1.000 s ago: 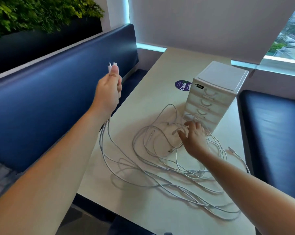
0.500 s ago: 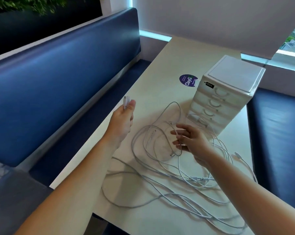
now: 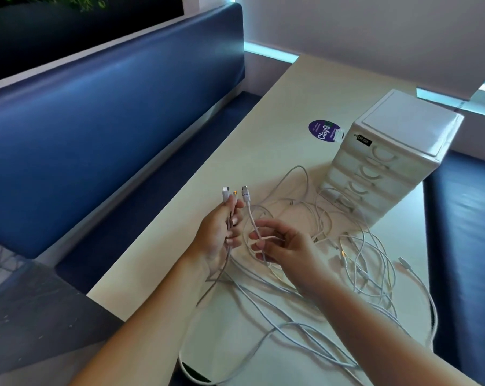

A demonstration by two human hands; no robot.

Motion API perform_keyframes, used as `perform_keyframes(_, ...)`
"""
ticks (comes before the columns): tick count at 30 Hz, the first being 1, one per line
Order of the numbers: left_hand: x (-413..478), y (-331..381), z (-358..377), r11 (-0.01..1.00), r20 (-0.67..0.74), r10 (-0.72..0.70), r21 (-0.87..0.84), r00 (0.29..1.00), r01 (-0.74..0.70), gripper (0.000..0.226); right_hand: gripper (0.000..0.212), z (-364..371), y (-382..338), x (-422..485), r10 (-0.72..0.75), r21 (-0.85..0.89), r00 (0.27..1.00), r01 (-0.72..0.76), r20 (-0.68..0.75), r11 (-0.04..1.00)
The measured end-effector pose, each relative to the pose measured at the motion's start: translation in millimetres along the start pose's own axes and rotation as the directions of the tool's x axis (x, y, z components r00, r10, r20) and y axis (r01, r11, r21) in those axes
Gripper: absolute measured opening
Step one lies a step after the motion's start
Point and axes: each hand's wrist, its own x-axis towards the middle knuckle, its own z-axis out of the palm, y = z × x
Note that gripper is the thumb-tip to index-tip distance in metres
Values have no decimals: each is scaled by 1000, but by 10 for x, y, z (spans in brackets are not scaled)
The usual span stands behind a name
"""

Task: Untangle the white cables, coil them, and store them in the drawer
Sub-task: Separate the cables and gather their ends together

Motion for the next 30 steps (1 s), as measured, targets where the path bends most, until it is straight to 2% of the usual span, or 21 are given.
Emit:
perform_keyframes(4,-47,-54,29,999,-6,22,-29,1000,-22,22,41,77,58,-7,-52,-52,998,50,-46,997)
perform_keyframes(10,-93,-63,68,972,-82,124,211,989,-104,23,39,82,77,-59,-66,-52,996,62,-66,997)
perform_keyframes(15,-163,-42,141,945,-100,152,305,983,-115,30,36,55,74,-115,-70,-60,995,66,-64,996)
perform_keyframes(21,-155,-20,131,973,0,78,216,997,-76,43,39,49,74,-132,-111,-70,992,106,-62,992)
perform_keyframes(26,-146,-29,115,964,-19,141,228,990,-133,39,44,47,61,-119,-119,-52,991,116,-56,992)
perform_keyframes(30,-211,30,182,964,51,159,207,986,-166,38,48,53,50,-123,-133,-60,990,130,-42,990)
